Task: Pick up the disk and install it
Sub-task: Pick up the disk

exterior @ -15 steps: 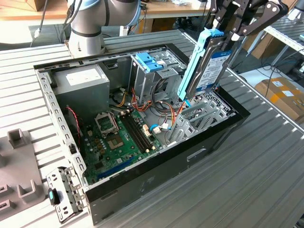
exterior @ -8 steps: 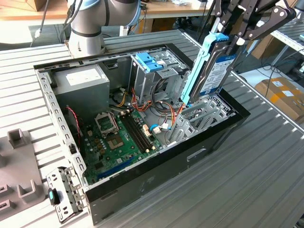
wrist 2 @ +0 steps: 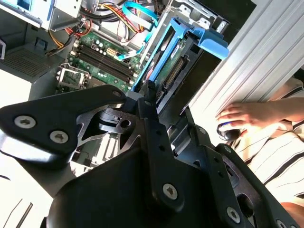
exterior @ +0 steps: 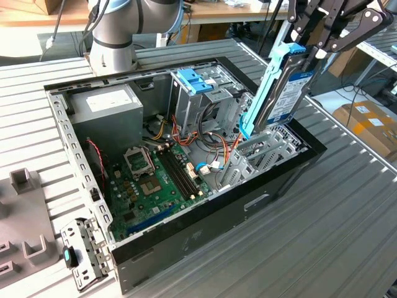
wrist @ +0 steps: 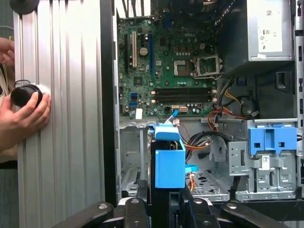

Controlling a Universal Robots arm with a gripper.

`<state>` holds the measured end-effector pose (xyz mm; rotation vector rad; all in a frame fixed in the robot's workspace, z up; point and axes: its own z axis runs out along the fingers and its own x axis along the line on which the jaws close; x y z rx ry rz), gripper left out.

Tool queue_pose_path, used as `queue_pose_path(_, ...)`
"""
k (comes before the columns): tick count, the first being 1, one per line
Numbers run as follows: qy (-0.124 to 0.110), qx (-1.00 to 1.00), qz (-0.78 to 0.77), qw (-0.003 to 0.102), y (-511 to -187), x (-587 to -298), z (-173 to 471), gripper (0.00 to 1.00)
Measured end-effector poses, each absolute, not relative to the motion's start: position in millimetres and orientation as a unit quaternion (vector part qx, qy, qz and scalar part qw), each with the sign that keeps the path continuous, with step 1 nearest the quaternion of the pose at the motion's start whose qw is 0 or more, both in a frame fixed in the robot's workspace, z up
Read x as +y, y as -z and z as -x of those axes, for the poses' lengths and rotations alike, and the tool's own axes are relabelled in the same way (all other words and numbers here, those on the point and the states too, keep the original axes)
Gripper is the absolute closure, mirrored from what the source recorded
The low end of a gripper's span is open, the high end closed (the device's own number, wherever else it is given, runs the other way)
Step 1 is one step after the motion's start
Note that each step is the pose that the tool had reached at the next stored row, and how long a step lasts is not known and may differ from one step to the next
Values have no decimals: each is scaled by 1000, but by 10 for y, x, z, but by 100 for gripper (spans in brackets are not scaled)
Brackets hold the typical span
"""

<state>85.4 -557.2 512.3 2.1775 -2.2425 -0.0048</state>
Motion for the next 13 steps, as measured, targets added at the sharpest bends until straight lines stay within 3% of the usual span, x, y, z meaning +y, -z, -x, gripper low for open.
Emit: queue_pose_path(13,2,-717,-697,8,-4991,-5659,-905,65)
